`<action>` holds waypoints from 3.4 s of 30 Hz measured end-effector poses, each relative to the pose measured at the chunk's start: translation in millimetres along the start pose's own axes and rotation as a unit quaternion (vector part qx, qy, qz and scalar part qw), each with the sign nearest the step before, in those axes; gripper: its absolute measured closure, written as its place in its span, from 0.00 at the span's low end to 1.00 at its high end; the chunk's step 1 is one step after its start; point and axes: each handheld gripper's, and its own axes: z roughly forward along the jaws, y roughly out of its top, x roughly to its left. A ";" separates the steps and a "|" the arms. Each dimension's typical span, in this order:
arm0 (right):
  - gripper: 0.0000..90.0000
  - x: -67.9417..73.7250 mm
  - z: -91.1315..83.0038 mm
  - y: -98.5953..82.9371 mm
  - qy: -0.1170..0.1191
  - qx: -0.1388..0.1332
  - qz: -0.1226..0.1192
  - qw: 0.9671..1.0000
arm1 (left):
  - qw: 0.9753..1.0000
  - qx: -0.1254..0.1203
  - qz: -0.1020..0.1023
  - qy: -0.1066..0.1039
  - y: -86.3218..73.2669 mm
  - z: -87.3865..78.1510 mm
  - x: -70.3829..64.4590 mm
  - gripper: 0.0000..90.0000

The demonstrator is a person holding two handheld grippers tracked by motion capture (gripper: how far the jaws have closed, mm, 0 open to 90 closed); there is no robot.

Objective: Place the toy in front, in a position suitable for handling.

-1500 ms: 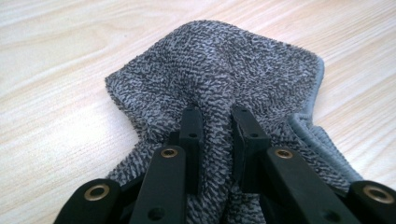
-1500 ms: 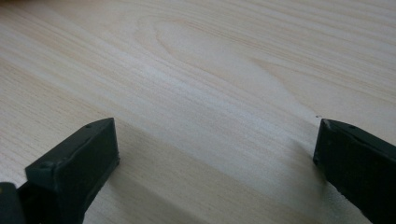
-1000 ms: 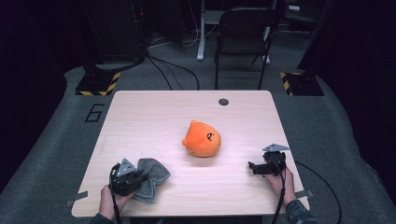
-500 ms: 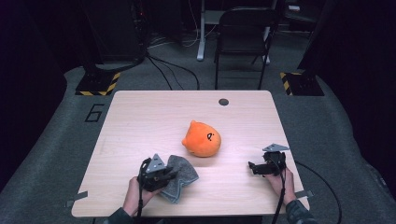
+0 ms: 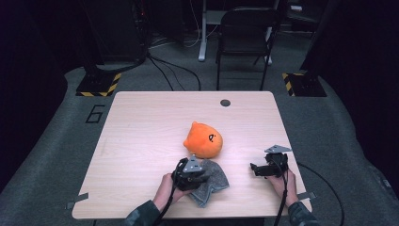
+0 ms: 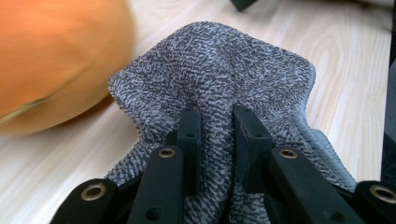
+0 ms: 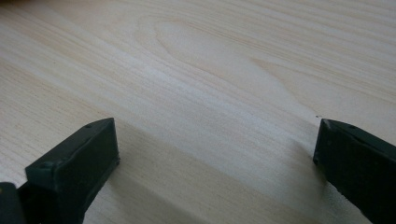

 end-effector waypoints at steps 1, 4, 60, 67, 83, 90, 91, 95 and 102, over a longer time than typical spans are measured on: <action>0.00 0.0 -0.1 0.1 0.000 0.001 0.000 1.000 | 1.000 0.006 0.004 -0.007 0.7 10.1 -0.5 0.80; 0.00 0.0 -0.2 0.0 0.000 0.001 0.000 1.000 | 1.000 0.020 0.010 -0.013 0.6 28.1 -0.9 0.73; 0.07 195.1 15.9 47.4 0.141 0.081 -0.187 0.969 | 0.982 -0.038 -0.139 0.124 -71.8 -71.6 75.5 0.00; 0.31 189.7 14.5 42.4 0.148 0.072 -0.184 0.969 | 0.982 -0.034 -0.139 0.123 -73.5 -70.5 78.6 0.04; 0.83 177.2 -2.7 44.1 0.166 0.055 -0.178 0.968 | 0.982 -0.044 -0.136 0.121 -74.1 -68.9 79.3 0.08; 0.83 162.8 -22.3 41.2 0.157 0.047 -0.164 0.973 | 0.983 -0.053 -0.133 0.118 -74.3 -70.5 80.2 0.08; 0.83 155.2 -27.2 41.4 0.151 0.045 -0.161 0.974 | 0.984 -0.050 -0.130 0.114 -73.6 -70.9 80.0 0.08; 0.83 139.0 -35.8 43.3 0.138 0.038 -0.138 0.980 | 0.984 -0.049 -0.129 0.114 -73.9 -70.8 81.2 0.07; 0.83 113.3 -43.0 44.0 0.100 0.046 -0.111 0.988 | 0.983 -0.051 -0.132 0.116 -75.0 -72.0 82.9 0.07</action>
